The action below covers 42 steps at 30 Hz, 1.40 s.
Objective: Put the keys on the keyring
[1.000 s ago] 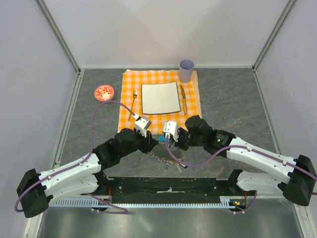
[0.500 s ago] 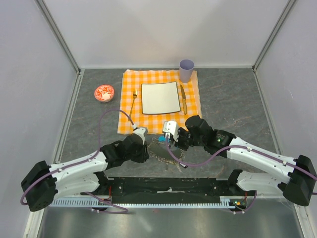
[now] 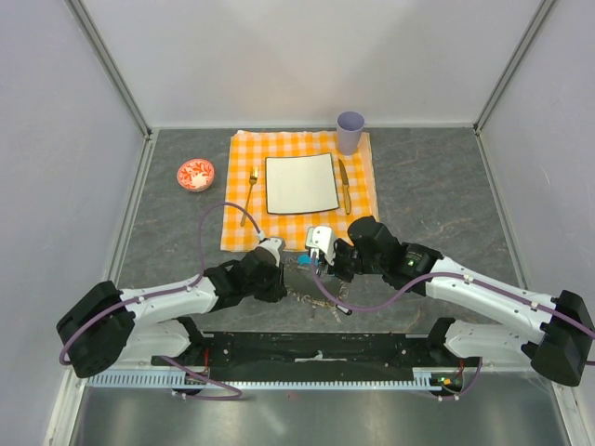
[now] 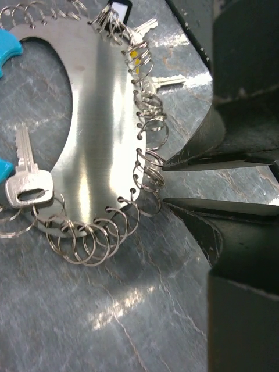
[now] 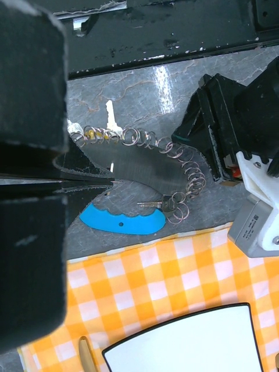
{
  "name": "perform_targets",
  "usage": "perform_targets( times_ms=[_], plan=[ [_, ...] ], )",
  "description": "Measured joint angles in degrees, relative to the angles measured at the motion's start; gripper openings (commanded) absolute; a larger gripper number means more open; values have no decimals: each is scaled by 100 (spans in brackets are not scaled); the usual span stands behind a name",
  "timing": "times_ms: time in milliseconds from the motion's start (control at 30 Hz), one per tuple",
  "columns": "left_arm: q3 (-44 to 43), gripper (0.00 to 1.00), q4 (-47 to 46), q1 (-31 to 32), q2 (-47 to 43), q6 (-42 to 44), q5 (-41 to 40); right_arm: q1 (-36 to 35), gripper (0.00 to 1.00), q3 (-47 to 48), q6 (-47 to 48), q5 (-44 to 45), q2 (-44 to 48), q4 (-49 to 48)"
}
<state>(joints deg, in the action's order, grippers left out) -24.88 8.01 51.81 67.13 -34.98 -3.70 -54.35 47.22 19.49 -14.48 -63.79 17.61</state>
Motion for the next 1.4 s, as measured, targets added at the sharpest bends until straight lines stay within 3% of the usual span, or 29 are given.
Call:
perform_targets(
  times_ms=[500, 733, 967, 1400],
  plan=[
    [-245, 31, -439, 2, 70, 87, 579, 0, 0, 0, -4, 39, 0, 0],
    [-264, 31, -514, 2, 120, 138, 564, 0, 0, 0, -20, 39, 0, 0],
    [-216, 30, -254, -28, -420, 125, 155, 0, 0, 0, -22, 39, 0, 0],
    [-216, 25, -39, -133, 223, 111, 131, 0, 0, 0, -24, 42, 0, 2]
  ],
)
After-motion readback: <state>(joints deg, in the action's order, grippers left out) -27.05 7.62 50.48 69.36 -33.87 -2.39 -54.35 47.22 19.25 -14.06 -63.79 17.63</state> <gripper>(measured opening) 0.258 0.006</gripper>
